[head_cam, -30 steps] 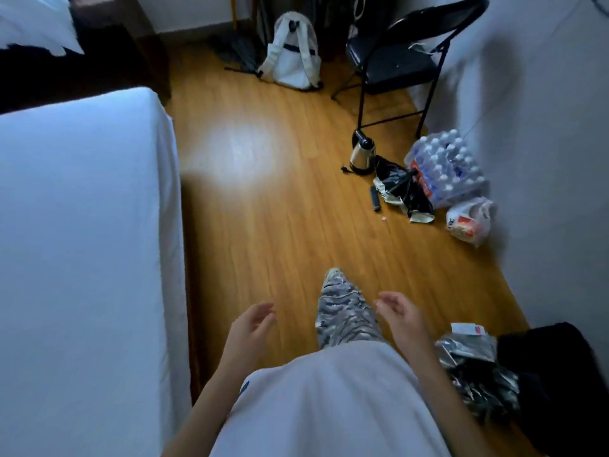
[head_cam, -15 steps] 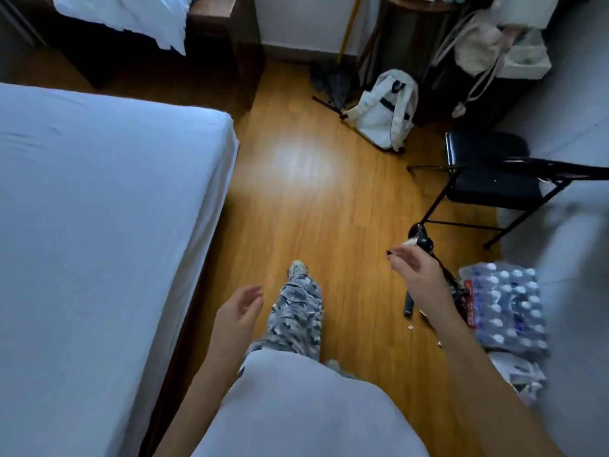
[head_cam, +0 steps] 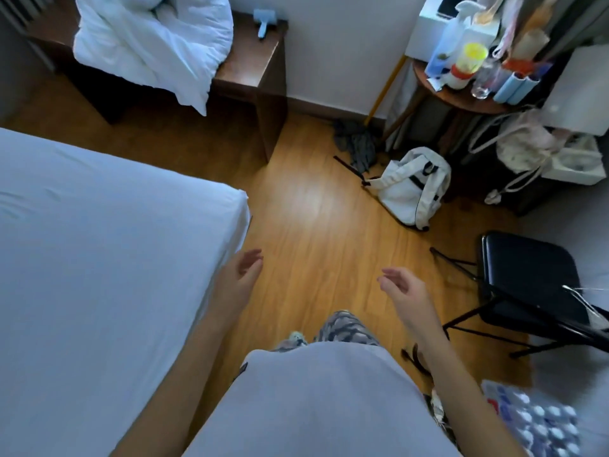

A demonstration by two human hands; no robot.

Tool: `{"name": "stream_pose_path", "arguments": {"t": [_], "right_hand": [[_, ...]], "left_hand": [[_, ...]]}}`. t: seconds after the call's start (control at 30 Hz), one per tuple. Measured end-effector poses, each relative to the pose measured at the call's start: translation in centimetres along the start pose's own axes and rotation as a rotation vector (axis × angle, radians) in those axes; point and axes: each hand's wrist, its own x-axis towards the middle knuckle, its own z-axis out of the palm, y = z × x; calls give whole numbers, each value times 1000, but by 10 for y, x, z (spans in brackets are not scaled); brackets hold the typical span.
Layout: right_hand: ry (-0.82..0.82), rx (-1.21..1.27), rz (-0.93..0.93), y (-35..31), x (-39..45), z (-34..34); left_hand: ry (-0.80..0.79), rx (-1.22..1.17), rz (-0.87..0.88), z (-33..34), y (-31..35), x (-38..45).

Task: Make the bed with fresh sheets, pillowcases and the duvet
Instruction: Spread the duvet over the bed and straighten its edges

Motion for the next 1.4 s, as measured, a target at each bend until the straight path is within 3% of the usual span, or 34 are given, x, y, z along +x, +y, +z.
{"name": "stream_pose_path", "arguments": {"t": [0.17, 0.37, 0.47, 0.6, 0.77, 0.93, 1.07, 1.2, 1.4], "right_hand": [[-47, -9, -48, -56, 132, 4], [-206, -20, -50, -110, 311, 25], [-278, -109, -134, -167, 404, 24], [-351, -291, -277, -258, 506, 25], [-384, -318, -337, -334, 593, 52], [-502, -413, -295, -358, 639, 115], [-609, -527, -295, -381, 671, 181], [-604, -572, -312, -445, 718, 258], [-639, -570, -468, -584, 772, 366]], "left_hand": [[37, 39, -1, 7, 30, 114], [105, -38, -279, 48, 28, 230], [218, -81, -387, 53, 55, 293], [397, -161, -377, 34, 105, 377], [458, -155, -421, 7, 121, 455], [471, -161, -531, -15, 98, 503], [531, -185, -628, -51, 63, 544], [531, -127, -717, -115, 27, 605], [489, 106, -531, -263, 20, 727]]}}
